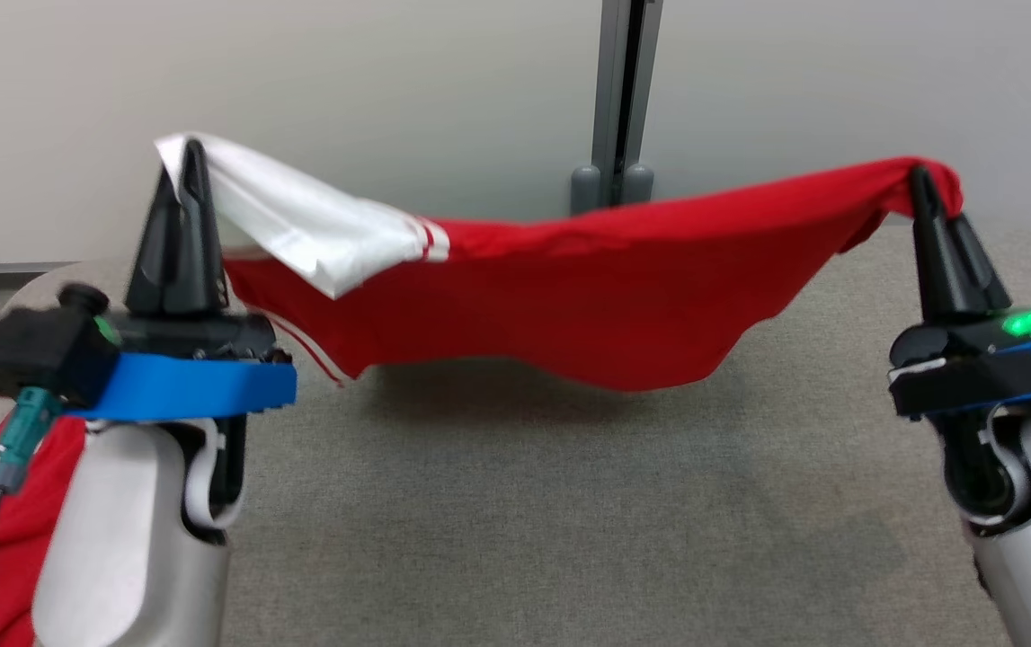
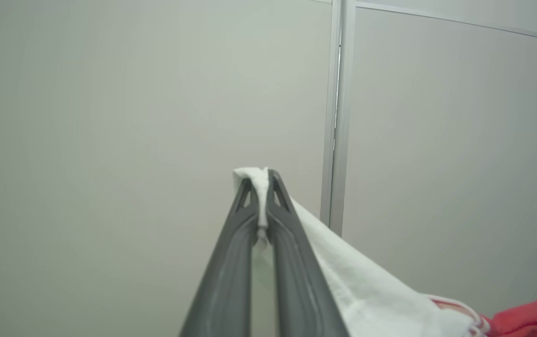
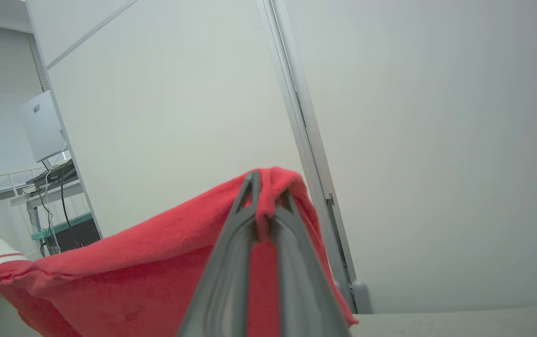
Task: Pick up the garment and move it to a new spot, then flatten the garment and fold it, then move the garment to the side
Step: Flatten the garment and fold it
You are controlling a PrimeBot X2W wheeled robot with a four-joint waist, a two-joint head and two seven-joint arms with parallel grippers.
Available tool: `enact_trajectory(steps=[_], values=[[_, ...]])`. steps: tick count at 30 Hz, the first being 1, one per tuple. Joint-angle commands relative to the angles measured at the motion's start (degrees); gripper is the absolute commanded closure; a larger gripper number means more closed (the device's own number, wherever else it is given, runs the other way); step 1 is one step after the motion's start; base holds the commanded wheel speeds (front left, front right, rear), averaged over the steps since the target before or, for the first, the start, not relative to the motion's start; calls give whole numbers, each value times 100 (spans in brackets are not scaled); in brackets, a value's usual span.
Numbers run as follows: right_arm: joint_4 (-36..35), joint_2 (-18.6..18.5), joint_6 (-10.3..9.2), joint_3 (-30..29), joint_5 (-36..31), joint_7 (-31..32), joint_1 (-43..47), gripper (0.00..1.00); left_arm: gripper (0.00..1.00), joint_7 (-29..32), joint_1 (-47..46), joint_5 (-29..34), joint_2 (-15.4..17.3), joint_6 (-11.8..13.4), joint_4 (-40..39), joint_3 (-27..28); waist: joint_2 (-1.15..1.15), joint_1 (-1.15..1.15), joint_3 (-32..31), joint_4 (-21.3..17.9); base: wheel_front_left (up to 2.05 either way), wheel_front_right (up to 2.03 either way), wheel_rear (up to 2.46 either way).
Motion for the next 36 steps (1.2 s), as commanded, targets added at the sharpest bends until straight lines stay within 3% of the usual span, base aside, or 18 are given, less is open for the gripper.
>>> enact_trajectory(steps=[1,8,14,17,24,30,36], values=[[-135,-165,1,45,68,7,-184,100,100,-3,-231,74,122,-41,-133,11,0,0,-62,-29,0,0,0],[-747,-578,1,-21,492,401,-864,100,100,361,-1188,-22,522,-115,-681,-14,0,0,-16,-32,0,0,0],[-777,-797,1,-29,329,681,-1402,100,100,810,-1827,117,669,-30,-693,-106,0,0,413,-23,0,0,0],[-513,-851,1,71,188,662,-1785,100,100,877,-2148,198,598,94,-487,-134,0,0,750,-22,0,0,0],[646,-668,1,191,-79,313,-3102,100,100,385,-3286,516,467,341,558,-244,0,0,1518,-35,0,0,0],[1555,-647,1,20,-438,22,-4217,100,100,56,-4278,631,384,493,1360,-177,0,0,1758,-23,0,0,0],[2081,-665,1,-4,-479,-6,-4211,100,100,-7,-4130,631,225,504,1606,-116,0,0,1706,31,0,0,0]])
